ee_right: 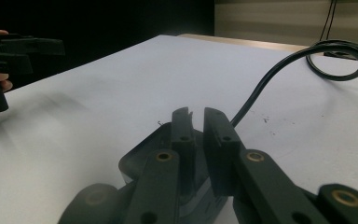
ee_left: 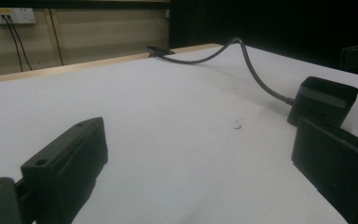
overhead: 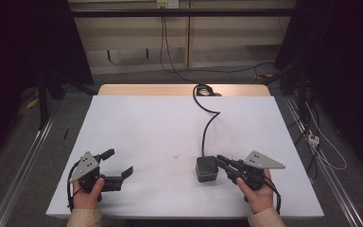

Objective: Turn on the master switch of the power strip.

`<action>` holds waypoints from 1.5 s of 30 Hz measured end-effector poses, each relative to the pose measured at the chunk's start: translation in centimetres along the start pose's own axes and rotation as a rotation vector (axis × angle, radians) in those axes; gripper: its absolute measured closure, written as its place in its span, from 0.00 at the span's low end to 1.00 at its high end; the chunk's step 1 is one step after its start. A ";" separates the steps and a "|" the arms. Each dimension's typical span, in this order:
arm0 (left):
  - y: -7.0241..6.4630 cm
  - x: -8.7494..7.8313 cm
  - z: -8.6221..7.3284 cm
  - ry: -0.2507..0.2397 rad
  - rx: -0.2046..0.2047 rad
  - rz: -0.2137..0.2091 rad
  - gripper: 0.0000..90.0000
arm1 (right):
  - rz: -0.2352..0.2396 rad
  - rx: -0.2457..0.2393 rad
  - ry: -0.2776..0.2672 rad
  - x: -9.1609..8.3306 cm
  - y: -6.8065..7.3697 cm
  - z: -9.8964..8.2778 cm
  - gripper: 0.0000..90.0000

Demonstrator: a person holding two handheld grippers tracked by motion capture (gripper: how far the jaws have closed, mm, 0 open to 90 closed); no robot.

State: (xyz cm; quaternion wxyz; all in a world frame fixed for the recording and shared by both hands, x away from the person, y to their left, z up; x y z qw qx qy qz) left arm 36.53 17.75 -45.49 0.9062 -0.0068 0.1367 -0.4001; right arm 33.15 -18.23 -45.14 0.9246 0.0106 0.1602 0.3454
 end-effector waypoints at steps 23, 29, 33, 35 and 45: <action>0.0 0.0 0.1 0.000 0.010 -0.003 0.04 | 0.040 -0.012 0.024 0.6 0.8 0.1 1.00; -0.1 0.0 0.1 0.001 0.013 -0.005 0.04 | 0.044 -0.020 0.027 0.7 1.0 0.1 1.00; -0.1 0.0 0.1 -0.001 0.010 -0.005 0.04 | 0.052 -0.027 0.037 0.9 1.2 0.0 1.00; -0.1 0.0 0.1 -0.001 0.010 -0.005 0.04 | 0.055 -0.034 0.045 0.9 1.4 -0.1 1.00; -0.1 0.0 0.1 -0.001 0.009 -0.007 0.04 | 0.065 -0.057 0.073 1.3 1.8 -0.6 1.00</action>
Point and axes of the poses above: each handheld gripper's, and its own axes: x roughly forward along the jaws, z roughly out of its top, y roughly to its left, the point moved 7 cm from there along x, roughly forward along the jaws, and after that the axes turned 2 degrees about -x, right-handed, at the moved point
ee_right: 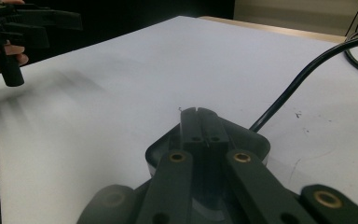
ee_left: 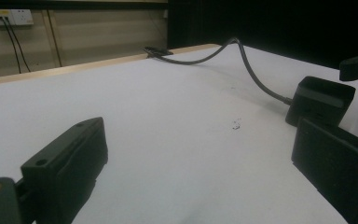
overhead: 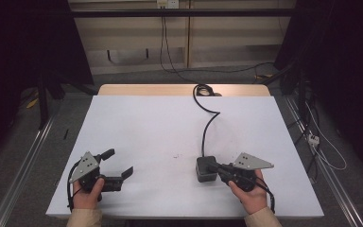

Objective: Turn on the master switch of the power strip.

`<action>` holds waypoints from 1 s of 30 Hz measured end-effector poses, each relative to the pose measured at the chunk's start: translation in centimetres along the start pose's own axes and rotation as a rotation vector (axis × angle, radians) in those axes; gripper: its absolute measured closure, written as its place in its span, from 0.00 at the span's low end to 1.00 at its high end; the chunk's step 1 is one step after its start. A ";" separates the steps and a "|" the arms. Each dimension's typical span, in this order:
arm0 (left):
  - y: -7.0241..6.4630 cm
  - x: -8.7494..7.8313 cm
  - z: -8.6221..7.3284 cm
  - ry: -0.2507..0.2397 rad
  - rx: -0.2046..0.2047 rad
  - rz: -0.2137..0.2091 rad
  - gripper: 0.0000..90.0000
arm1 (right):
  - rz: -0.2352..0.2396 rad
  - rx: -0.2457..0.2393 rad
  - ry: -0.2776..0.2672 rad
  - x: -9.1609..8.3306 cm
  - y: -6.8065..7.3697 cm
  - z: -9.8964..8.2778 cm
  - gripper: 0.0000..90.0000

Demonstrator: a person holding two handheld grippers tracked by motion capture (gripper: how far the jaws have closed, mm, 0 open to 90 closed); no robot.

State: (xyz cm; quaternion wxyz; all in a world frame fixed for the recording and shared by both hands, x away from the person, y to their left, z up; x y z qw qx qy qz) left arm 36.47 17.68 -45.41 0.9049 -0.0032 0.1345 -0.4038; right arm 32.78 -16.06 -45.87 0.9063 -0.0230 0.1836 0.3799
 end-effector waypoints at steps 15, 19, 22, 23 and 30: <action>0.0 0.0 0.0 0.000 0.002 -0.003 0.04 | -0.004 -0.016 0.018 0.2 -0.1 -0.3 1.00; 0.0 0.0 0.0 -0.001 -0.001 -0.002 0.04 | -0.005 -0.019 0.019 0.3 -0.1 -0.4 1.00; 0.0 0.0 0.0 -0.001 -0.002 -0.003 0.04 | -0.005 -0.025 0.015 0.3 -0.1 -0.4 1.00; 0.0 0.0 0.0 -0.001 -0.002 -0.003 0.04 | -0.005 -0.027 0.014 0.4 0.0 -0.5 1.00; -0.1 0.0 0.0 -0.004 -0.009 -0.005 0.04 | -0.005 -0.026 0.016 0.4 0.0 -0.6 1.00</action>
Point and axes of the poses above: each handheld gripper's, and its own axes: x roughly forward along the jaws, z roughly out of its top, y roughly to its left, the point moved 7 cm from there along x, roughly forward along the jaws, and after that the axes turned 2 degrees about -x, right-handed, at the moved point
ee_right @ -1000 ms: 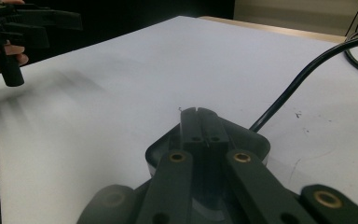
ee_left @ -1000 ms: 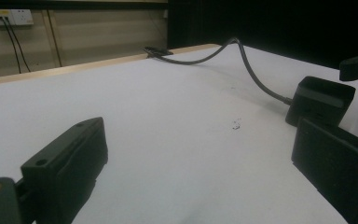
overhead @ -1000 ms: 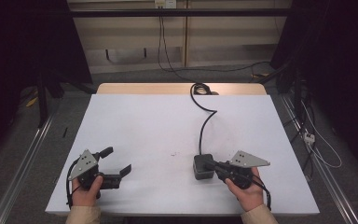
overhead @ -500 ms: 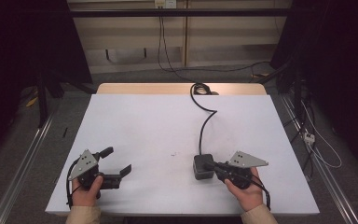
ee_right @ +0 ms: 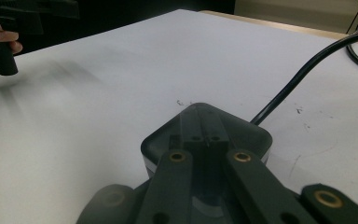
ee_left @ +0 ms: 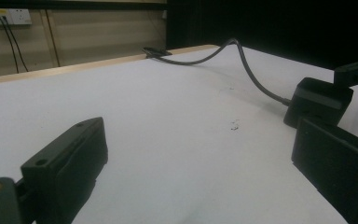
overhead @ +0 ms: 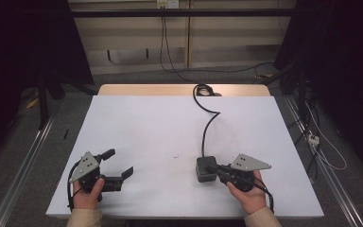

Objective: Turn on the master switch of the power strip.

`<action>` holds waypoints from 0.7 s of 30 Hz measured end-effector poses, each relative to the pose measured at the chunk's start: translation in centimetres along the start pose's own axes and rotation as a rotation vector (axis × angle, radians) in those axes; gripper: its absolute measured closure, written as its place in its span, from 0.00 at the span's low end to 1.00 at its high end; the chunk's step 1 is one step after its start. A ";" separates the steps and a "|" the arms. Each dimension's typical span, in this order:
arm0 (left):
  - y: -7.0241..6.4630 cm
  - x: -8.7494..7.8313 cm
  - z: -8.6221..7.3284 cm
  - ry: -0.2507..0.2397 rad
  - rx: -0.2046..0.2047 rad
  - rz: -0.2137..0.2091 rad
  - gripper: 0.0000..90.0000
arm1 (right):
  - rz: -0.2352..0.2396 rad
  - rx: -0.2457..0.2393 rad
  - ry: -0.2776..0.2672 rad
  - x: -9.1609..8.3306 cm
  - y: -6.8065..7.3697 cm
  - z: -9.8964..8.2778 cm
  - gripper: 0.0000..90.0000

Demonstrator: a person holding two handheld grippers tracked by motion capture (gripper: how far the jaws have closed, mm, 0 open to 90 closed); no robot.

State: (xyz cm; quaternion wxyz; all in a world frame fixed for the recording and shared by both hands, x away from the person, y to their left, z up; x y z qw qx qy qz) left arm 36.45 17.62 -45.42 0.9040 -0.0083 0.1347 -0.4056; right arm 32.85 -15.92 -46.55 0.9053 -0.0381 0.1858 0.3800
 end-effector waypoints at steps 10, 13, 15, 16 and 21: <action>-0.1 0.0 0.0 0.001 0.005 -0.004 0.04 | -0.006 -0.011 0.012 0.0 0.1 0.0 1.00; -0.1 0.0 0.0 0.002 0.005 -0.002 0.04 | -0.007 -0.013 0.014 0.0 0.1 0.0 1.00; -0.1 0.0 0.0 0.001 0.004 -0.002 0.04 | -0.008 -0.010 0.015 0.0 0.1 0.0 1.00; -0.1 0.0 0.0 0.001 0.004 -0.001 0.04 | -0.009 -0.010 0.015 0.0 0.1 0.0 1.00; -0.1 0.1 0.0 0.001 0.003 -0.001 0.04 | -0.020 -0.025 0.025 0.1 0.2 0.0 1.00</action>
Point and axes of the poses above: each handheld gripper's, and its own axes: x roughly forward along the jaws, z roughly out of its top, y roughly to its left, the point moved 7 cm from there along x, roughly forward along the jaws, and after that the axes turned 2 degrees about -x, right-handed, at the moved point
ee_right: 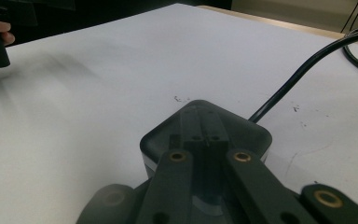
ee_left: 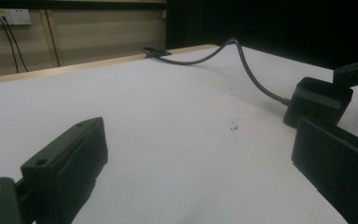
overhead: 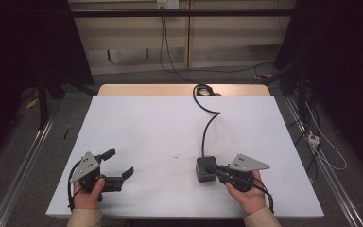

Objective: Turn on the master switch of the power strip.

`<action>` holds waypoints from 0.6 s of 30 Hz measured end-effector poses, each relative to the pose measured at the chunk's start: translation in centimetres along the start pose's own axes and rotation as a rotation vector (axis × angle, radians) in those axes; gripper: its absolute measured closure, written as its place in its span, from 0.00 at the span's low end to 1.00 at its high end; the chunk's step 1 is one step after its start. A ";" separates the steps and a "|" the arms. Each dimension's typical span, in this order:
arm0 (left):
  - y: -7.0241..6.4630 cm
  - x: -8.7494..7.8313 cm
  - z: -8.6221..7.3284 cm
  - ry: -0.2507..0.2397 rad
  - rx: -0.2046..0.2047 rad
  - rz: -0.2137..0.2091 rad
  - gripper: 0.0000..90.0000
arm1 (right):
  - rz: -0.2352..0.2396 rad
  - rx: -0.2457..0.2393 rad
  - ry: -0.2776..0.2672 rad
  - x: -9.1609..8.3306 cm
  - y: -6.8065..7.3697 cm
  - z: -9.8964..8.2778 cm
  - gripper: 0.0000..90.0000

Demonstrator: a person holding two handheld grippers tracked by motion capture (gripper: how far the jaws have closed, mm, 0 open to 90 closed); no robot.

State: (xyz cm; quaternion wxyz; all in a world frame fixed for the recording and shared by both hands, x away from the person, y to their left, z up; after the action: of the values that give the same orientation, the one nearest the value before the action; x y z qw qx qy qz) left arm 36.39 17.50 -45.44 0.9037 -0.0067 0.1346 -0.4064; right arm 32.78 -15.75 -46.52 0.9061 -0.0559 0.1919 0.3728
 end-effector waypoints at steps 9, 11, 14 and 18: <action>0.0 0.0 0.0 0.000 0.002 0.000 0.04 | 0.000 0.004 0.002 0.0 0.0 0.0 1.00; 0.0 0.0 0.0 0.000 -0.001 0.001 0.04 | 0.000 0.003 0.002 0.0 0.0 0.0 1.00; -0.1 0.0 0.0 0.000 -0.001 0.000 0.04 | -0.001 0.004 0.003 0.0 0.0 0.0 1.00; -0.1 0.0 0.0 0.001 0.002 0.000 0.04 | -0.002 0.007 0.006 0.0 0.0 0.0 1.00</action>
State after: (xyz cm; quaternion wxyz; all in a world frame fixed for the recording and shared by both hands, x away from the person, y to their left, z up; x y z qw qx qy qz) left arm 36.34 17.44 -45.45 0.9036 -0.0058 0.1348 -0.4066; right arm 32.77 -15.73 -46.56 0.9061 -0.0542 0.1956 0.3713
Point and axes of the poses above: each handheld gripper's, and its own axes: x roughly forward along the jaws, z roughly out of its top, y roughly to its left, the point moved 7 cm from there along x, roughly forward along the jaws, and after that the axes turned 2 degrees about -x, right-handed, at the moved point
